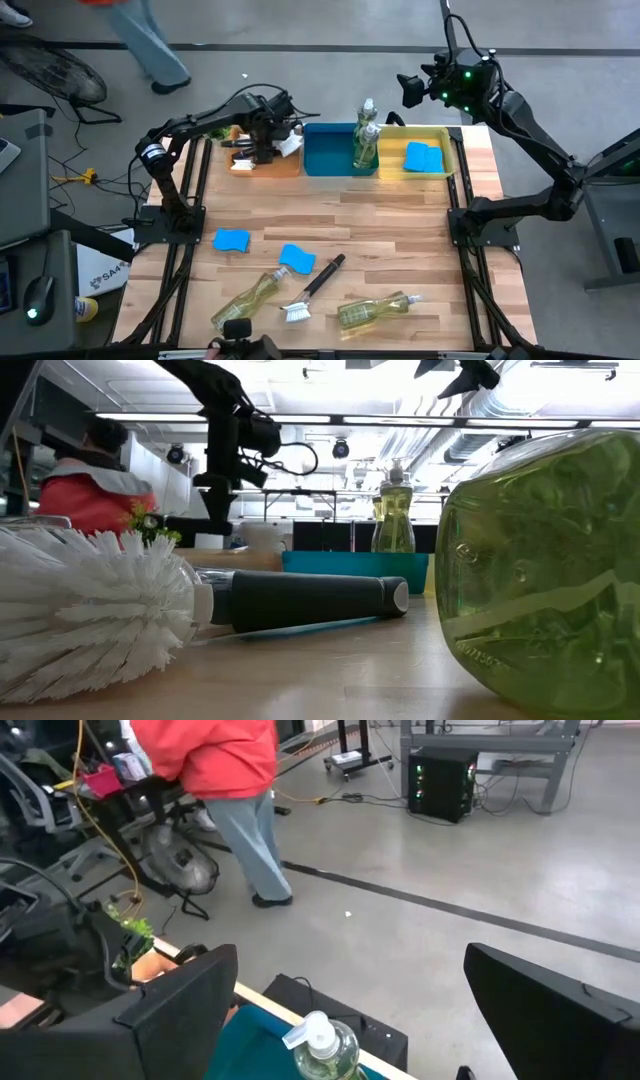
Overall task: Pick & Place Kitchen Sink Supplies
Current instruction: Put the cleaning brush into the orange bin
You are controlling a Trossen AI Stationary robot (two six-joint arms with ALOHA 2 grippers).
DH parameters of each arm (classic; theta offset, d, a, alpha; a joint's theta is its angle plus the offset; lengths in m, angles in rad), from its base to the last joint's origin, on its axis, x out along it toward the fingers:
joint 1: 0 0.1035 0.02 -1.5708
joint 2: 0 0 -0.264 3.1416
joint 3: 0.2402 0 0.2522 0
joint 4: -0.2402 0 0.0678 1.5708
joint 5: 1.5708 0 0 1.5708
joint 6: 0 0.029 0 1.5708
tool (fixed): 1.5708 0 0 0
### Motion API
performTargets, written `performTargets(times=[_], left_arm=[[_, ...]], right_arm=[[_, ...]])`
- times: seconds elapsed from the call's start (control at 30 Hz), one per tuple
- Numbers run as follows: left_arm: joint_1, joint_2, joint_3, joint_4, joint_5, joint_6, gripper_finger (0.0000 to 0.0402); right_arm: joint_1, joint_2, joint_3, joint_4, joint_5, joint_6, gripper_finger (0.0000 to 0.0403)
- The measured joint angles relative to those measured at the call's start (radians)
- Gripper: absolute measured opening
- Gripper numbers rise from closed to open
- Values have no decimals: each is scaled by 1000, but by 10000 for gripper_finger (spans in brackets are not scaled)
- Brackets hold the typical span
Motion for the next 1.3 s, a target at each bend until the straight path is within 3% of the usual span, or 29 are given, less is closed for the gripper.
performTargets(times=[0.37,0.9,1.3], left_arm=[[4,0,-83,20,39,26,82],[4,0,-85,47,145,110,82],[4,0,-100,64,150,166,90]], right_arm=[[0,0,0,0,-2,0,385],[0,0,0,-1,-34,-26,385],[0,0,0,-1,-76,-43,385]])
